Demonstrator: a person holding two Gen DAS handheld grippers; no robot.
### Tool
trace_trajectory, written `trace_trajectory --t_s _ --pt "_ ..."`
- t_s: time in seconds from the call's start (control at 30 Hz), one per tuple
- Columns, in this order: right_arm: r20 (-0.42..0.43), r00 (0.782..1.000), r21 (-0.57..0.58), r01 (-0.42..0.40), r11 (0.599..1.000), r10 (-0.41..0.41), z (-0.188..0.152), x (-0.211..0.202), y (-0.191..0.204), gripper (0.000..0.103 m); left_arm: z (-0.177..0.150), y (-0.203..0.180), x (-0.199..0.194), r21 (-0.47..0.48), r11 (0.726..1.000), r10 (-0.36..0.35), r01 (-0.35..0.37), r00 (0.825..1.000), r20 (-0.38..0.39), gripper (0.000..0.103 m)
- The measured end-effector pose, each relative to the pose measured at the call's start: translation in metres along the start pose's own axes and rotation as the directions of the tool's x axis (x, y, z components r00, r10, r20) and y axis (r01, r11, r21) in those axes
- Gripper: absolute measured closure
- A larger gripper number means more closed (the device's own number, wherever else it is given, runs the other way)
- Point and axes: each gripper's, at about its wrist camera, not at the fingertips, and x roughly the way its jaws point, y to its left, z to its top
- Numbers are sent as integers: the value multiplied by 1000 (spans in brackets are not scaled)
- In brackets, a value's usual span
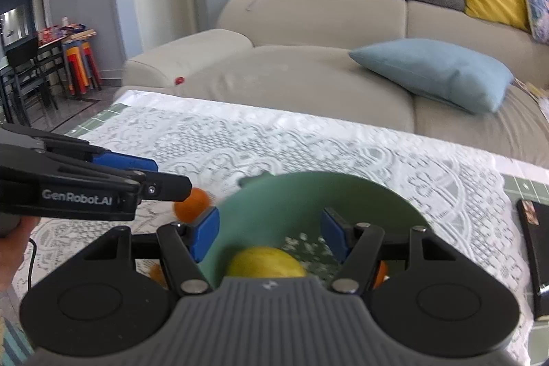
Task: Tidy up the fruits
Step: 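Withdraw the left tool from the colander while the right tool moves to the remaining oranges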
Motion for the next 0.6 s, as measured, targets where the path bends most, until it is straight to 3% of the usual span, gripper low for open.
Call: trace_trajectory --t_s 0.33,0.6 --pt "15 998 -113 -64 992 66 5 11 51 43 -15 38 -11 -10 999 54 -54 998 -24 49" --pt "-47 995 -258 -94 962 84 -1 29 92 54 -29 66 -24 -36 995 93 -95 995 -44 49"
